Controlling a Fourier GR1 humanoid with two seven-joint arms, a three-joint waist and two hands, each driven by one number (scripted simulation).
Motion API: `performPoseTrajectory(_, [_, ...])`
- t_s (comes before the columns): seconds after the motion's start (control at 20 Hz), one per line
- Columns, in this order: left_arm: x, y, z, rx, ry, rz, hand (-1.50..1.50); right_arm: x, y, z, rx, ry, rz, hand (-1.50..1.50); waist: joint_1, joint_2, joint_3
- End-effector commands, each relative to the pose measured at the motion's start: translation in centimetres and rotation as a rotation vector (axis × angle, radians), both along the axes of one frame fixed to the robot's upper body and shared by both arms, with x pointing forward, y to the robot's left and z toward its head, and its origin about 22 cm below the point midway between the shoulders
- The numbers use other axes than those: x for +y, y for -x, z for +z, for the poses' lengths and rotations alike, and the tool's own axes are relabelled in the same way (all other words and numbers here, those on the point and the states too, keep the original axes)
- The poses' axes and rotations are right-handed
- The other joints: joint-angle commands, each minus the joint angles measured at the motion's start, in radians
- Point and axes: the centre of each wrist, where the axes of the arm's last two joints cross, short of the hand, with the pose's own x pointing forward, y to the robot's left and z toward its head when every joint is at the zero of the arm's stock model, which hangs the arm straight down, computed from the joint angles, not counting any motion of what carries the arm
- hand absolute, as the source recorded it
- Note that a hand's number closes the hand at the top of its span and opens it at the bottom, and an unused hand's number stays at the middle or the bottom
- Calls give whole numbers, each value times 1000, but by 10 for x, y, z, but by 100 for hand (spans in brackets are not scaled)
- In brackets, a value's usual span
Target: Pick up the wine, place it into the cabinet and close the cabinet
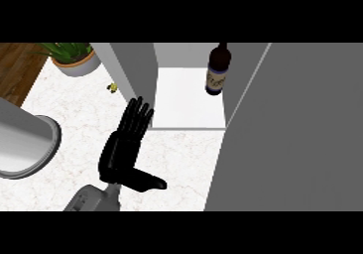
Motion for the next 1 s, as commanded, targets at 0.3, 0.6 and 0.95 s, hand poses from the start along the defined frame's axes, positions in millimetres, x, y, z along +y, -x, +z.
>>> performPoseTrajectory(0.3, [60,20,1,-50,-29,75,-150,8,24,29,117,-14,359,-150,8,6,0])
performPoseTrajectory(0.6, [112,24,11,-90,-53,96,-150,13,35,41,79,-12,488,150,-1,6,-1])
performPoseTrajectory(0.95, [154,29,26,-106,-59,143,-150,26,43,36,49,-40,500,150,-12,0,-1])
